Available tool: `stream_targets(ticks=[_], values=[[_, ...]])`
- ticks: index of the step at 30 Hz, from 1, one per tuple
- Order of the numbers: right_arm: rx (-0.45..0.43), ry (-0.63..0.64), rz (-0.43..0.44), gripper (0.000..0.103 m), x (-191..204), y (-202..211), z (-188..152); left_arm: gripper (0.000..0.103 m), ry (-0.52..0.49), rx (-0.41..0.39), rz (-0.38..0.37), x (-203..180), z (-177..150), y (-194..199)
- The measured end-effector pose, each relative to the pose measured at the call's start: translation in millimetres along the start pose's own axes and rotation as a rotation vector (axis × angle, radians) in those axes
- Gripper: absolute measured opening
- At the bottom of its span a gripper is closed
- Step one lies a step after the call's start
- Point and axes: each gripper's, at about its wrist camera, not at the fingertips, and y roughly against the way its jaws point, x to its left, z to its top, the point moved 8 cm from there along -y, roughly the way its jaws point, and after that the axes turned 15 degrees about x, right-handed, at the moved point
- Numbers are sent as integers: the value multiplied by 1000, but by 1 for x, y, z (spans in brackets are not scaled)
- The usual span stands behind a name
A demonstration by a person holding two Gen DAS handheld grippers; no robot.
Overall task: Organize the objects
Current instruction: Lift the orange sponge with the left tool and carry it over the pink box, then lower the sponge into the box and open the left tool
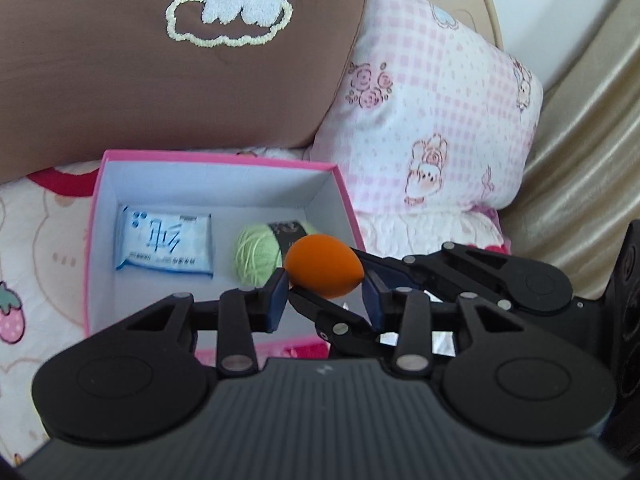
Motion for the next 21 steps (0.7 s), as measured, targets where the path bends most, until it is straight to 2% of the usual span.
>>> stream_targets(ticks=[4, 9, 11, 21], values=[[2, -85, 30, 40, -20, -27, 13, 39, 49, -27, 5, 11, 22, -22], [61, -204, 108, 40, -46, -58, 17, 39, 122, -2, -41, 26, 41, -51], [72, -231, 136, 40, -56, -70, 19, 39, 134, 0, -39, 29, 46, -60], [114, -269, 107, 40, -69, -115, 26, 39, 218, -10, -33, 50, 70, -103]])
